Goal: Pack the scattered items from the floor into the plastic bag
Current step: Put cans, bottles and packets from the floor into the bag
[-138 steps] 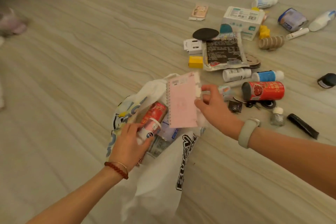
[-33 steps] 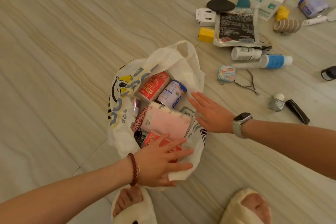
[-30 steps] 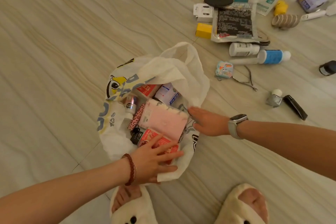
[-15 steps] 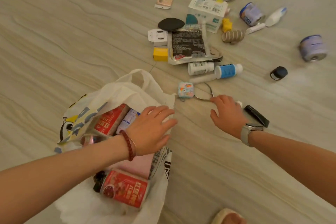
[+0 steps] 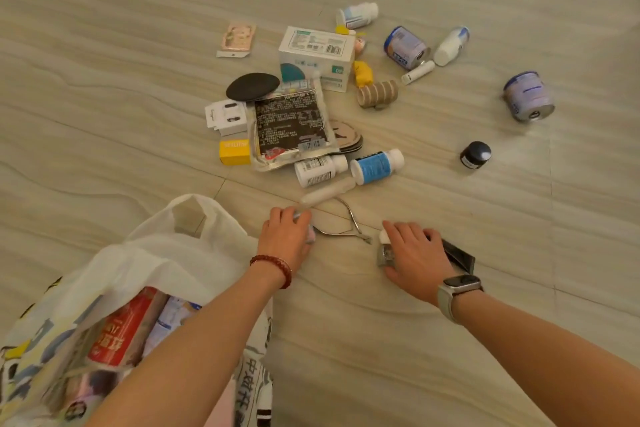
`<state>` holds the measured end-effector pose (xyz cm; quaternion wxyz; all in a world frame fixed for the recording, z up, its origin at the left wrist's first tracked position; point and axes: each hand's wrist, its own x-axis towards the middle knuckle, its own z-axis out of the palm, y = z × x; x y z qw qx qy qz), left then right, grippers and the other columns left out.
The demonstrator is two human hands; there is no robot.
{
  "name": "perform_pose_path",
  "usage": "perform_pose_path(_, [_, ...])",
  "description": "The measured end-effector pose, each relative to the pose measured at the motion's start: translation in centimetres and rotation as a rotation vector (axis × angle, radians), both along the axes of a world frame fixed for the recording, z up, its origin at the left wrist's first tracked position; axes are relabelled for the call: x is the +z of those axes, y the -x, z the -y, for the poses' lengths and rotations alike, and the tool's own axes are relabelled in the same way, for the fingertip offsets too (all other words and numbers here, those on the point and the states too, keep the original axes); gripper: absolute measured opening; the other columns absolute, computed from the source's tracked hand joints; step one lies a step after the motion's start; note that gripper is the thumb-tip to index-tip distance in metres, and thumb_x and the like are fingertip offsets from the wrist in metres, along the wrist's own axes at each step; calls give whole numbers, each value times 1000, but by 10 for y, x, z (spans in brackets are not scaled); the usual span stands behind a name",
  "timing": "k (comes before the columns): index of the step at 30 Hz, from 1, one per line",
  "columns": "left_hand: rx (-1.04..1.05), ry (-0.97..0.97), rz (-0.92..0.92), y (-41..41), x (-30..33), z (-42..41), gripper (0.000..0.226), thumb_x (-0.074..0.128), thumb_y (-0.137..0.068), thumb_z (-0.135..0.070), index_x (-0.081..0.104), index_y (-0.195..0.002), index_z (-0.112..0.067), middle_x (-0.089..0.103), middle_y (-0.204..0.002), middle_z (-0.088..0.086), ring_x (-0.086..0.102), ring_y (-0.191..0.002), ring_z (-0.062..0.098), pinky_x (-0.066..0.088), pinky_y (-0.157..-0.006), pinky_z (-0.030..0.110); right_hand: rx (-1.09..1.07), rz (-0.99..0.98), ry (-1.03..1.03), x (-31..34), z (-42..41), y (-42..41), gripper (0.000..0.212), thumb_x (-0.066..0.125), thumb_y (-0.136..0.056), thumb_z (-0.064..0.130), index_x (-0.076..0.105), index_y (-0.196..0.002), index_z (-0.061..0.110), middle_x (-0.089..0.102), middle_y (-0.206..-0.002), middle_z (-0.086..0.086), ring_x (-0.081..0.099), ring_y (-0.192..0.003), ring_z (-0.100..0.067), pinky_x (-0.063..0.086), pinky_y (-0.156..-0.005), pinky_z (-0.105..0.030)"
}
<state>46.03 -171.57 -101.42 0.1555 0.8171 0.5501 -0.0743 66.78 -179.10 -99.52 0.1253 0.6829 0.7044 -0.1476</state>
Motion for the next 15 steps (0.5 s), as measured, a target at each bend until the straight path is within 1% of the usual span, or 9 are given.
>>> perform_pose_path(2, [-47, -4, 29, 9, 11, -1, 49, 52, -85, -31, 38, -131, -20, 45, -132, 7, 34, -121, 29, 35, -94, 37, 7, -78, -17, 2, -1, 14, 67, 49, -84, 41, 23, -140, 15, 35, -139, -5, 33, -128, -24, 29, -103, -38])
perform_pose_path(4, [-139, -128, 172, 24, 32, 4, 50, 55, -80, -34, 44, -127, -20, 53, -124, 7, 42, -117, 31, 38, -94, 40, -15, -282, -67, 10, 0, 29, 67, 55, -81, 40, 30, -137, 14, 38, -134, -6, 38, -125, -24, 33, -101, -34])
perform_pose_path(5, [-183, -181, 258, 35, 46, 9, 49, 54, -76, -35, 48, -123, -20, 56, -118, 9, 46, -114, 31, 41, -94, 40, -7, -392, -101, 16, 2, 38, 68, 56, -79, 42, 32, -136, 14, 40, -133, -6, 41, -123, -24, 35, -100, -32])
perform_pose_path(7, [-221, -210, 389, 68, 72, 28, 49, 53, -73, -37, 47, -118, -20, 57, -112, 11, 51, -107, 27, 43, -90, 34, 100, -506, -173, 28, 9, 60, 73, 50, -74, 53, 37, -134, 13, 46, -128, -7, 48, -117, -24, 42, -97, -31])
perform_pose_path(8, [-224, -198, 402, 87, 82, 40, 49, 53, -73, -39, 45, -118, -22, 57, -111, 10, 51, -105, 23, 44, -88, 31, 194, -522, -226, 32, 13, 72, 73, 47, -73, 55, 39, -132, 13, 50, -125, -8, 53, -112, -24, 46, -92, -30])
perform_pose_path(9, [-225, -181, 381, 107, 89, 53, 49, 52, -72, -41, 44, -117, -23, 57, -110, 8, 51, -102, 21, 46, -85, 30, 292, -527, -253, 35, 17, 84, 71, 47, -73, 55, 40, -130, 13, 54, -121, -8, 56, -107, -23, 49, -88, -29])
perform_pose_path(11, [-217, -156, 283, 147, 92, 81, 49, 52, -72, -44, 45, -117, -24, 58, -107, 4, 52, -98, 16, 48, -81, 29, 486, -504, -234, 40, 25, 111, 68, 49, -74, 54, 39, -128, 14, 58, -117, -6, 60, -100, -20, 52, -82, -27])
perform_pose_path(14, [-161, -102, 123, 195, 79, 116, 48, 54, -69, -44, 47, -113, -26, 61, -102, 0, 57, -91, 14, 52, -72, 28, 716, -367, -276, 36, 30, 151, 64, 47, -71, 54, 45, -122, 15, 64, -108, 3, 63, -90, -12, 51, -72, -21])
perform_pose_path(15, [-123, -96, 71, 207, 74, 124, 48, 60, -67, -42, 48, -111, -26, 62, -100, -1, 60, -87, 16, 52, -69, 28, 743, -321, -296, 35, 30, 164, 63, 52, -69, 51, 48, -121, 15, 66, -105, 4, 63, -87, -12, 51, -69, -21])
